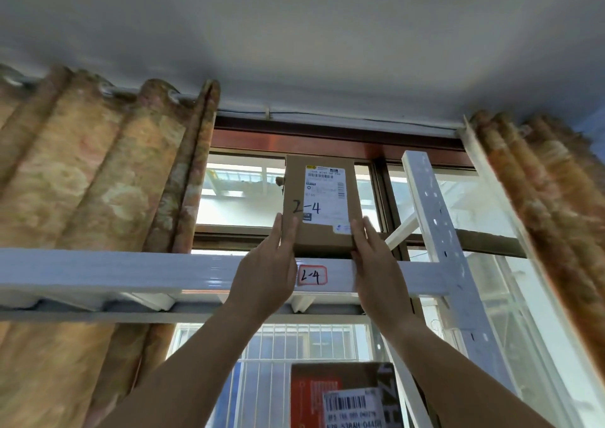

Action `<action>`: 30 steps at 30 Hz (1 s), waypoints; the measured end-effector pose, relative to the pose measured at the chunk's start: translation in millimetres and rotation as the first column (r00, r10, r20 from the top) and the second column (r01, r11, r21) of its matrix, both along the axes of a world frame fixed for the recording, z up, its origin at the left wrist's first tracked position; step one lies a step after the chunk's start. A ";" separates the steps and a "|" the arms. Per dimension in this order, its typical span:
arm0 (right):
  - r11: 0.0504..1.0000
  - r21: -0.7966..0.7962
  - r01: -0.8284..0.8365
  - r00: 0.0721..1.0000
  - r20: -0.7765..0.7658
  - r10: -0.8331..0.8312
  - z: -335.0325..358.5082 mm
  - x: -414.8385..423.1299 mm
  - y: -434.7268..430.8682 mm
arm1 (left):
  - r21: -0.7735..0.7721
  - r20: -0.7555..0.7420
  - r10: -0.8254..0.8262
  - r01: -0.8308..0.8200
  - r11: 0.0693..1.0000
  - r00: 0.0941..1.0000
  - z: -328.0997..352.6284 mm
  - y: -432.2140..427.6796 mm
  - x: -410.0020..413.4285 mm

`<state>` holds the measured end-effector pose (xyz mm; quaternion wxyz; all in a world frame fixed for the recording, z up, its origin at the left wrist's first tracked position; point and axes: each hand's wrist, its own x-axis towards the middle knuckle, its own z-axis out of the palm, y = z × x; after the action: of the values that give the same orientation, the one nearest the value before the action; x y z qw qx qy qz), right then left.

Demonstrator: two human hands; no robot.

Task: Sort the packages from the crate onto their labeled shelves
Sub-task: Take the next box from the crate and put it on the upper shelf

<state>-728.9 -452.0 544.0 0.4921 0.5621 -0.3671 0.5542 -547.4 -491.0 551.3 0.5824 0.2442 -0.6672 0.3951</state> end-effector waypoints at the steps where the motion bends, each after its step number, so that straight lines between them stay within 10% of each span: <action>1: 1.000 0.008 0.028 1.000 0.001 -0.028 -3.0 -0.6 -0.3 | -0.016 0.017 0.013 -0.013 1.000 1.000 -0.7 -0.8 0.0; 30: 0.940 0.168 0.297 0.946 -0.183 -0.266 -7.3 -12.7 3.3 | -0.126 0.207 0.292 -0.270 0.954 0.934 -4.0 -18.9 30.1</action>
<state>-741.6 -448.7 536.8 0.5371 0.5907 -0.4559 0.3934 -517.3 -509.9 547.3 0.4521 0.2629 -0.6669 0.5309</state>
